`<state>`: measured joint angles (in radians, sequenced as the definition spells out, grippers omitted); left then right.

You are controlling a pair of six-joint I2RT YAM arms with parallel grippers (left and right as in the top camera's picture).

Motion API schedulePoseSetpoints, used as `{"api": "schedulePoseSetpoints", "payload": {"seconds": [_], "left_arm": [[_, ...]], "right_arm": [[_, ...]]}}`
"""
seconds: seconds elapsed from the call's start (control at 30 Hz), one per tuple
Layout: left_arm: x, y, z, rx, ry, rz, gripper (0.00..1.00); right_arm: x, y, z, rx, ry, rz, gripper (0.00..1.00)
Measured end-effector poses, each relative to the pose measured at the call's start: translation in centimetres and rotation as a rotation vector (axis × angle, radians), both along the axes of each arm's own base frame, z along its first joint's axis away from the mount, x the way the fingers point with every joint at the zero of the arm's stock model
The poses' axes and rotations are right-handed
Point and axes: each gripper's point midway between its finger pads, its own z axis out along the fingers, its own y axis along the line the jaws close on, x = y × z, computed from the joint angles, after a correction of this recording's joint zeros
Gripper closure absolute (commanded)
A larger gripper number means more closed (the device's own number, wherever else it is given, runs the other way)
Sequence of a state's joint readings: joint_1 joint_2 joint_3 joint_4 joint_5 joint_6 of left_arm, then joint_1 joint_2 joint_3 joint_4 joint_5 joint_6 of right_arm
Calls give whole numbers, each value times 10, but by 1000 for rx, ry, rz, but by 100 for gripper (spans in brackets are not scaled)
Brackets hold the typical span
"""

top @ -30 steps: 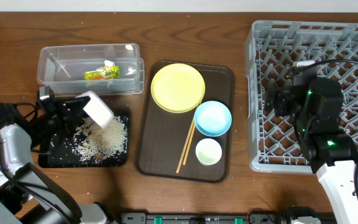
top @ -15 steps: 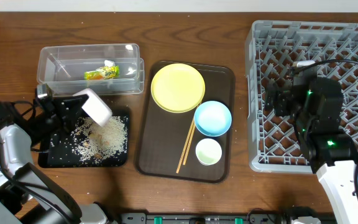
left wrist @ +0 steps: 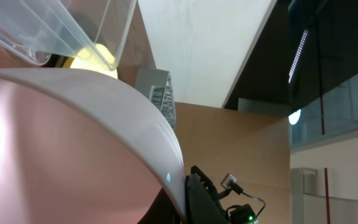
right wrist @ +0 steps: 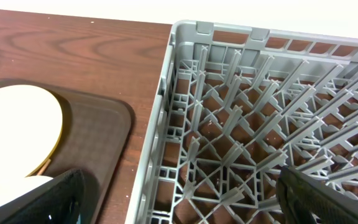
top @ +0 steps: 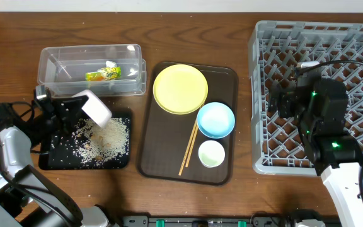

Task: Sort waste into correct bins and load items into the dishwasher rack
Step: 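Tip the white bowl over the black tray to dump the rice, then return the emptied white bowl to the brown tray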

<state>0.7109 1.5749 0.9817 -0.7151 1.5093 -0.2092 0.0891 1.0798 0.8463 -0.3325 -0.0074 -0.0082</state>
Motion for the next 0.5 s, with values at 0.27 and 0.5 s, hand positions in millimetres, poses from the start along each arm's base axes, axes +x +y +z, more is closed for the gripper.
{"api": "schedulePoseSetpoints", "payload": {"seconds": [0.27,0.5], "left_arm": [[1,-1,1,5,-10,-4,94],[4,-36,8,90,-72,-111,94]], "right_arm": [[0,0,0,0,0,0,3],[3,0,5,2,-22,0,3]]}}
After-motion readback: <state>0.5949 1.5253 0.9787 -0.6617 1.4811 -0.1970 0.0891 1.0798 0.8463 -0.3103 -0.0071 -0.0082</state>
